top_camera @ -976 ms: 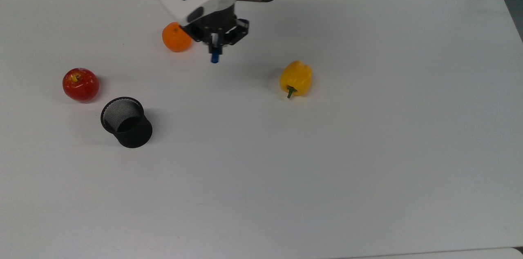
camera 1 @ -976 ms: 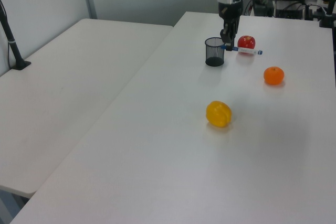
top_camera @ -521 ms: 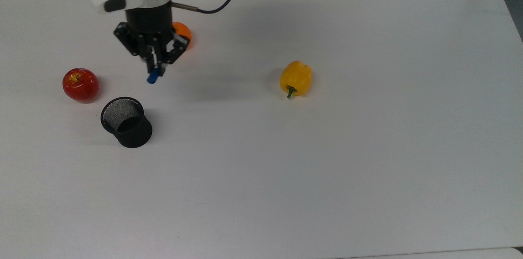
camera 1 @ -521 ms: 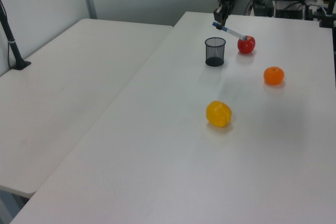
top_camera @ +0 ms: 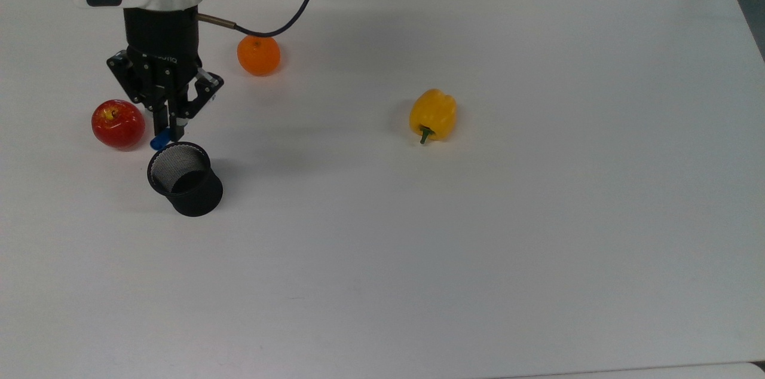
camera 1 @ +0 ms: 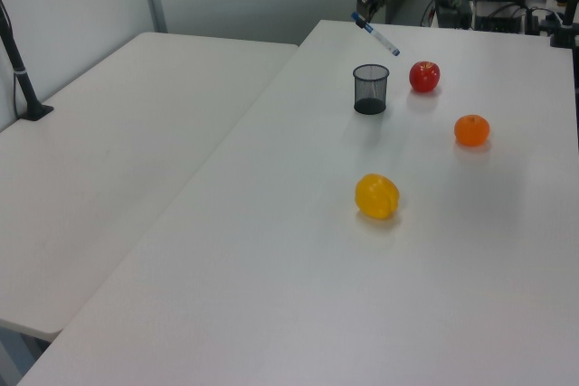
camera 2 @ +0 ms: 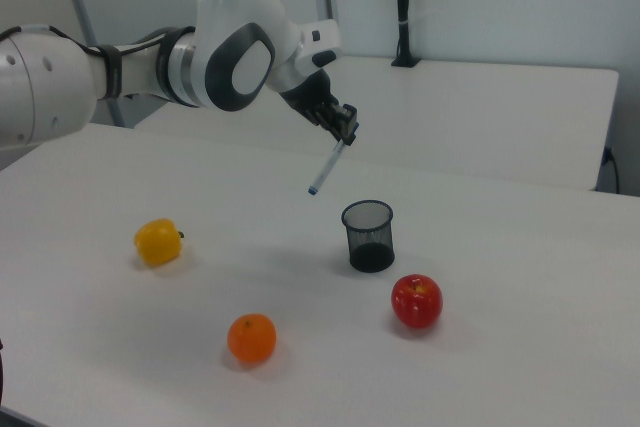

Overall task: Place marker
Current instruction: 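Carry the marker over to the black mesh pen cup, then lower the marker into the pen cup and open the gripper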

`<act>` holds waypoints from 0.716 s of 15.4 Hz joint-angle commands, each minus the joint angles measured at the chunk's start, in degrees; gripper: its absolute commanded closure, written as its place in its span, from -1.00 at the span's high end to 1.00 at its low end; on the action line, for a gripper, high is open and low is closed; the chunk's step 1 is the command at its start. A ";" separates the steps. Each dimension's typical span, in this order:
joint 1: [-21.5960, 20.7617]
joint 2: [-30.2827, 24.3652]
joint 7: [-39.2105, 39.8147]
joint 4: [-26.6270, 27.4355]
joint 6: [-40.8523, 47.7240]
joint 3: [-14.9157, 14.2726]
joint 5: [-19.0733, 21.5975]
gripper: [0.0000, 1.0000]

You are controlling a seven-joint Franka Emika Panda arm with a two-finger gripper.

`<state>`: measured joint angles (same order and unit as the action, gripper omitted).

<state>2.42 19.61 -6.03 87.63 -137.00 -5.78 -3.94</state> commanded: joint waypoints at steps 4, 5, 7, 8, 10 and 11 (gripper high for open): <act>0.92 2.01 -0.13 3.59 -15.64 -0.20 -1.15 -0.85; 1.27 2.53 -0.13 4.29 -17.49 -0.20 -1.24 -0.85; 1.45 3.93 -0.13 4.65 -19.79 -0.20 -1.42 -0.84; 1.45 4.90 -0.13 4.65 -20.67 -0.28 -1.42 -0.83; 1.89 6.31 -0.21 4.65 -22.08 -0.20 -1.85 -0.82; 2.06 7.10 -0.21 4.56 -22.78 -0.20 -2.03 -0.82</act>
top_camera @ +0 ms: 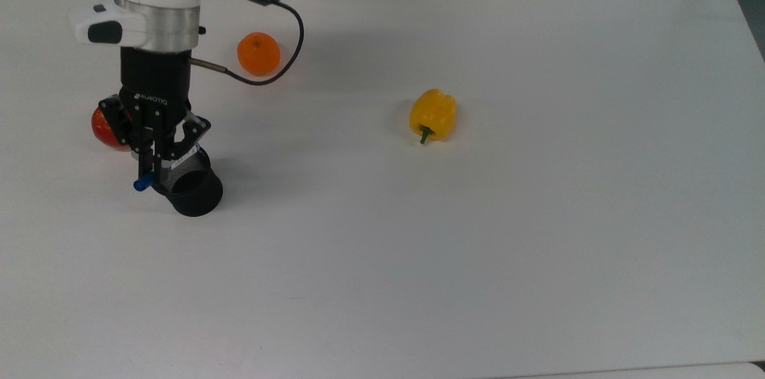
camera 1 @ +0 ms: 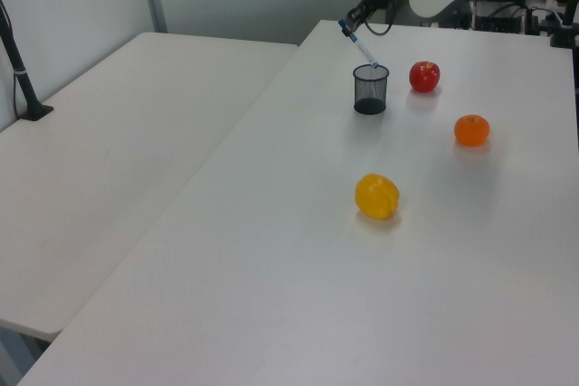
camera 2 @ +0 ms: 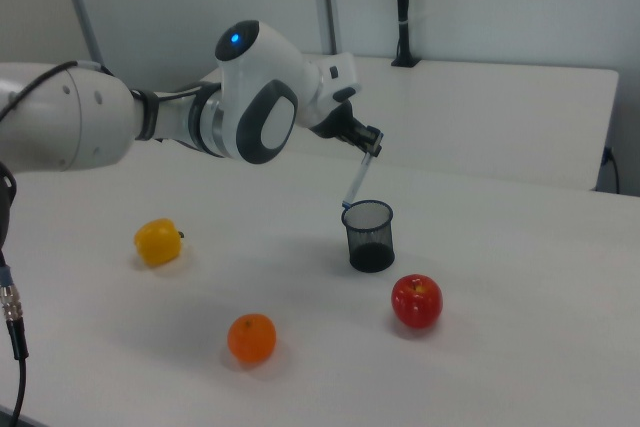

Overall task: Place marker
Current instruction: 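Lower the marker into the pen cup and open the gripper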

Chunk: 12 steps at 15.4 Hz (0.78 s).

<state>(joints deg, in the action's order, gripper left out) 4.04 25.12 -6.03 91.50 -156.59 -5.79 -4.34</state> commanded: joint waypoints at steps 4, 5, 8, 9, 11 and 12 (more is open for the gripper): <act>0.97 2.92 -0.57 0.88 -5.31 -0.19 -1.55 -0.82; 0.97 2.92 -0.57 0.88 -5.22 -0.19 -1.55 -0.80; 0.97 2.92 -0.48 1.58 -5.22 -0.19 -1.55 -0.55; 0.97 2.92 -0.48 1.75 -5.22 -0.19 -1.55 -0.34; 0.88 2.92 -0.65 1.84 -5.13 -0.19 -1.55 0.68; 0.88 2.92 -0.65 1.84 -5.04 -0.19 -1.55 1.00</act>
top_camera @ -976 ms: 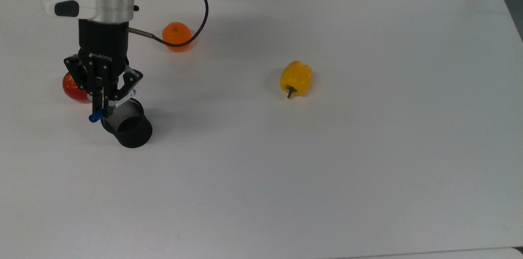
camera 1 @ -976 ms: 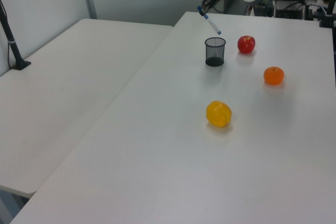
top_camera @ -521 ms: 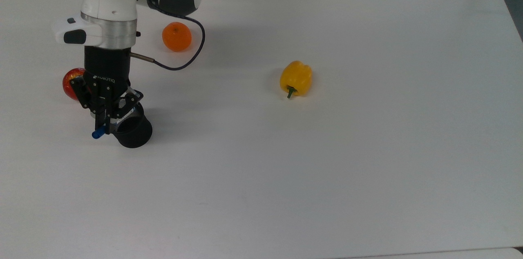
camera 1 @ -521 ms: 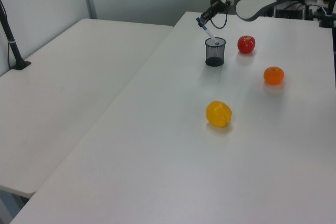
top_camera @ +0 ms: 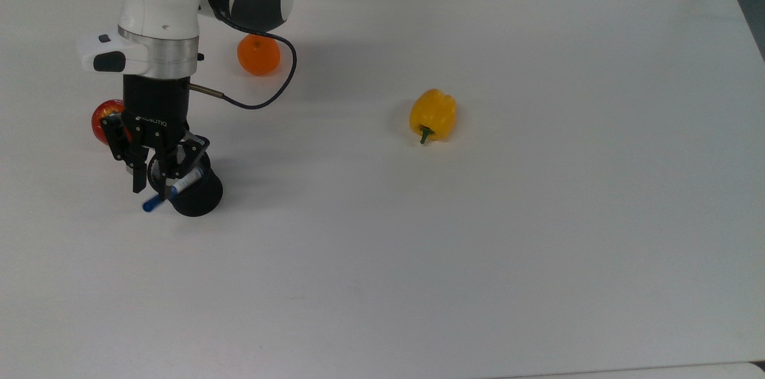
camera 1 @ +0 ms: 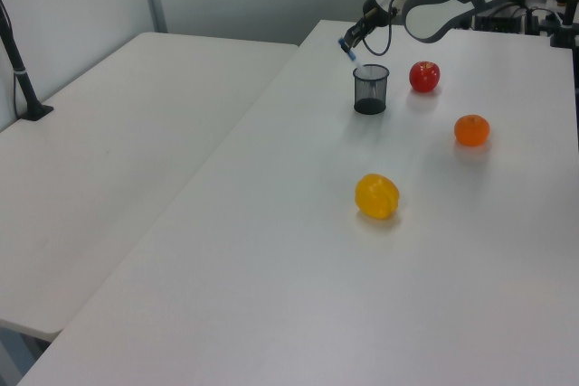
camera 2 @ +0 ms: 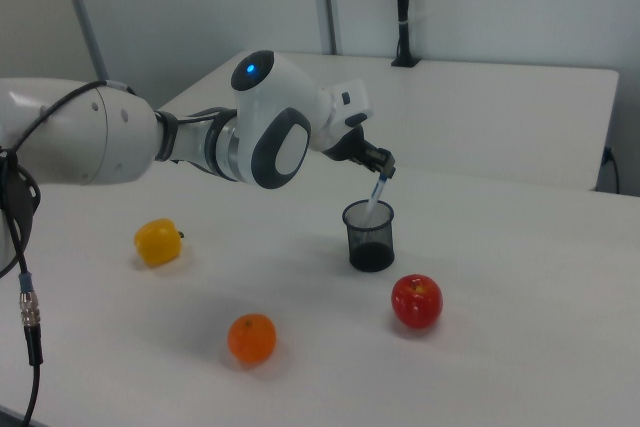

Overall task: Place marker
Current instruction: 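Lower the marker into the pen cup and open the gripper, then raise the open gripper away from the pen cup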

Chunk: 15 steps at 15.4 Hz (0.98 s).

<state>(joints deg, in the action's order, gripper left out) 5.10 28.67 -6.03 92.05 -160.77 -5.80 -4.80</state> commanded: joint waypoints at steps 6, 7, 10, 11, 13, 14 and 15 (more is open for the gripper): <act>-0.53 -0.72 -0.74 1.20 -0.68 -0.18 -1.09 1.00; -0.71 -0.81 -0.74 1.20 -0.59 -0.18 -1.09 1.00; -1.06 -1.86 -0.74 1.20 1.41 0.43 -1.09 1.00; -1.67 -2.65 -0.74 1.11 3.17 0.52 -1.09 1.00; -4.04 -5.10 -0.74 1.11 8.34 0.52 -1.09 1.00; -5.01 -6.68 -0.74 1.11 12.29 0.52 -1.09 1.00; -6.41 -8.18 -0.83 1.02 16.24 0.52 -1.09 1.00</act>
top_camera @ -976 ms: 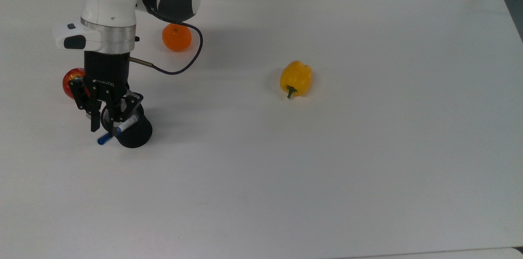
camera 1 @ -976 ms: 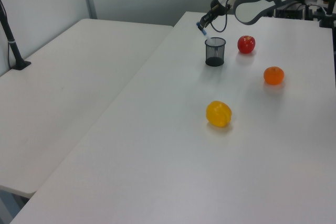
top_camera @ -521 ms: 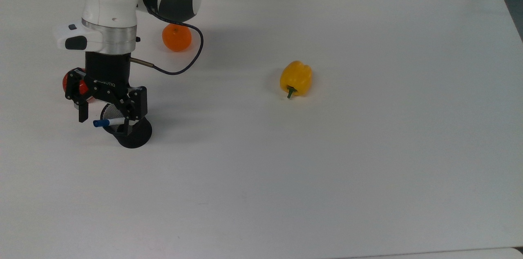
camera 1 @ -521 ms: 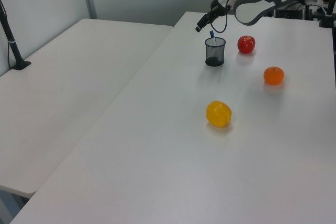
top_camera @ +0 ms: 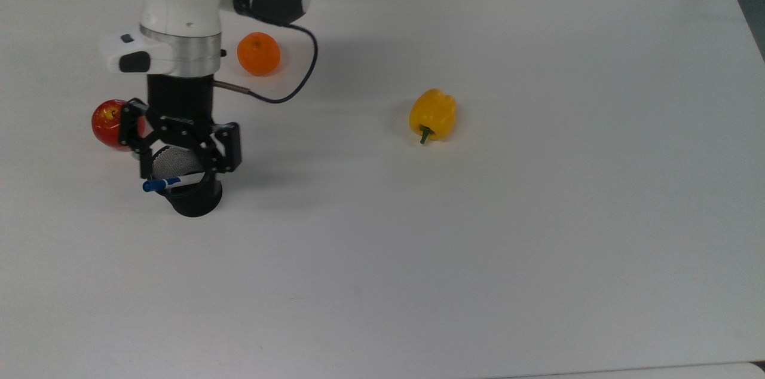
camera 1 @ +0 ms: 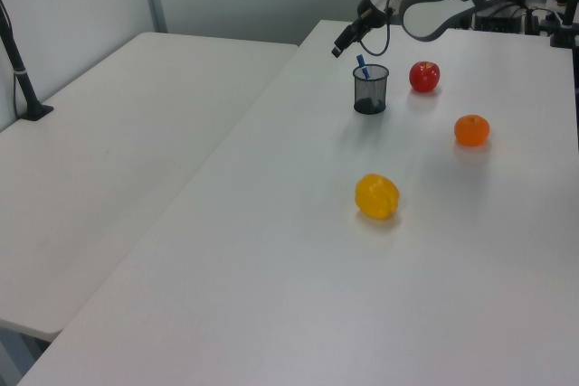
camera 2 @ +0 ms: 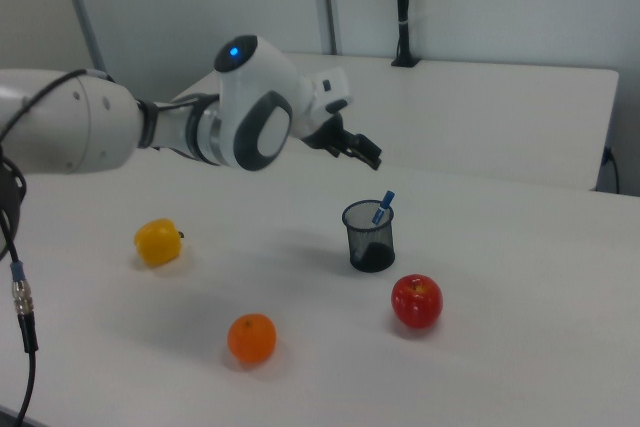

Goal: Place marker

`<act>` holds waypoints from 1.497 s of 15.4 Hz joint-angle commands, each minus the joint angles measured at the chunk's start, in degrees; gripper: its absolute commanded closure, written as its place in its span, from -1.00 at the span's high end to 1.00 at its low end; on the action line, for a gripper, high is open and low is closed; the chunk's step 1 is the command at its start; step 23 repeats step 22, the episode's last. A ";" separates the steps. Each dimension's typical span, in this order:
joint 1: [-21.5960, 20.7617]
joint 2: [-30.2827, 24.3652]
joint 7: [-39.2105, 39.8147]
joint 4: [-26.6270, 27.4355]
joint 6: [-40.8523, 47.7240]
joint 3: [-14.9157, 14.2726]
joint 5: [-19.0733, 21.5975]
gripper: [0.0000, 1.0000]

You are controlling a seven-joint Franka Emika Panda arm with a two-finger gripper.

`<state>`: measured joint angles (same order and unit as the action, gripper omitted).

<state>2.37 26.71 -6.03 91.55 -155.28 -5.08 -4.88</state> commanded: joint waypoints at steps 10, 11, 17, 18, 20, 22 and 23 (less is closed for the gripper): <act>-15.80 -20.11 -0.74 0.99 51.71 -0.10 -0.92 1.00; -16.42 -21.34 -0.74 0.99 54.88 -0.10 -0.92 1.00; -17.39 -25.65 -0.21 1.26 64.05 -0.01 -0.22 1.00; -17.31 -25.83 -0.13 1.34 64.05 -0.01 -0.13 1.00; -17.31 -25.83 -0.47 1.35 64.05 -0.01 -0.13 1.00; -17.13 -25.66 -0.65 1.17 63.79 -0.01 -0.13 1.00; -17.13 -25.66 -0.65 1.17 63.79 -0.01 -0.13 1.00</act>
